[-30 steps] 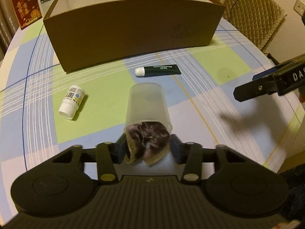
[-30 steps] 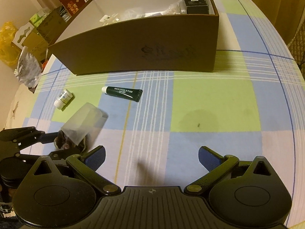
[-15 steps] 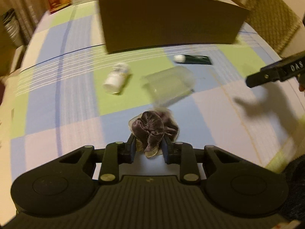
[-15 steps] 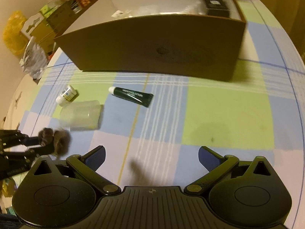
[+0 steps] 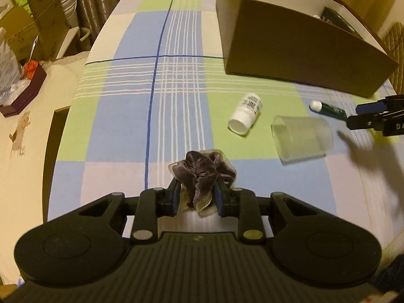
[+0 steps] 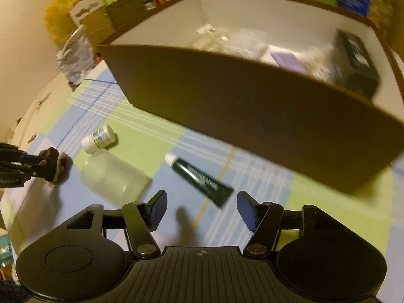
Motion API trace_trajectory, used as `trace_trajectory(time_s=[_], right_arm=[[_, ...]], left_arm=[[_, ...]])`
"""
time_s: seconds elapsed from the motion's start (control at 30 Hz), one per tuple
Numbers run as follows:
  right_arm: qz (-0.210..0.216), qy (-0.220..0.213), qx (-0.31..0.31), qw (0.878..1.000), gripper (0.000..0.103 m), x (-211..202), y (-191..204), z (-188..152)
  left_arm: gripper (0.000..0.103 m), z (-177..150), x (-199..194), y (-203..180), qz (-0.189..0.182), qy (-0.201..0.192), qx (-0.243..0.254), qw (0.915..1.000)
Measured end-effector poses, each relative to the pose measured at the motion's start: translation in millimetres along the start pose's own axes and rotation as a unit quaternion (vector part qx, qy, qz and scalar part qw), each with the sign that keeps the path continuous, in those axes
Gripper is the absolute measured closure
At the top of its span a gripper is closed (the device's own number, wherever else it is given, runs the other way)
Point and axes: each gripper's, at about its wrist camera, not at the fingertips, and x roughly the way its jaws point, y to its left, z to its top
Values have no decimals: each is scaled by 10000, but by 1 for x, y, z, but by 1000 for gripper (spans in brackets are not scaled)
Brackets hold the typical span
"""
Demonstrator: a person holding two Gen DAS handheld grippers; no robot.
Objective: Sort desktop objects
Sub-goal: 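Grasp the green lip gel tube with the right tool while the left tool holds the scrunchie, then carry the scrunchie and lip gel tube over the cardboard box with both tools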
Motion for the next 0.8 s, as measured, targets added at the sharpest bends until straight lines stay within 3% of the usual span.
trace_trajectory(time_s=[0.17,0.37,0.43,0.53,0.57,0.6,0.8], right_arm=[[-55,-119,-446,9989,44,16,9,15],[42,53,-750,9972,44,40,14,20],[32,99,-852,9963,49,45,16,20],[-103,3,-1097,9939,65,46,21,17],[-93,-23,-1090,9940,81,46,21,17],[-137,-46,-1064,9942,89,45,21,16],[-289,-44,-835,9961,90,37,18,5]], left_arm=[[79,4,7,-2,-8,47,-64,10000],[76,6,9,-1,-16,66,-120,9999],[75,6,9,-1,-11,67,-137,9999],[73,7,11,-1,-13,77,-161,9998],[73,7,11,-1,-13,79,-163,9998],[73,7,11,-1,-11,78,-160,9998],[72,8,12,-2,0,67,-150,9999]])
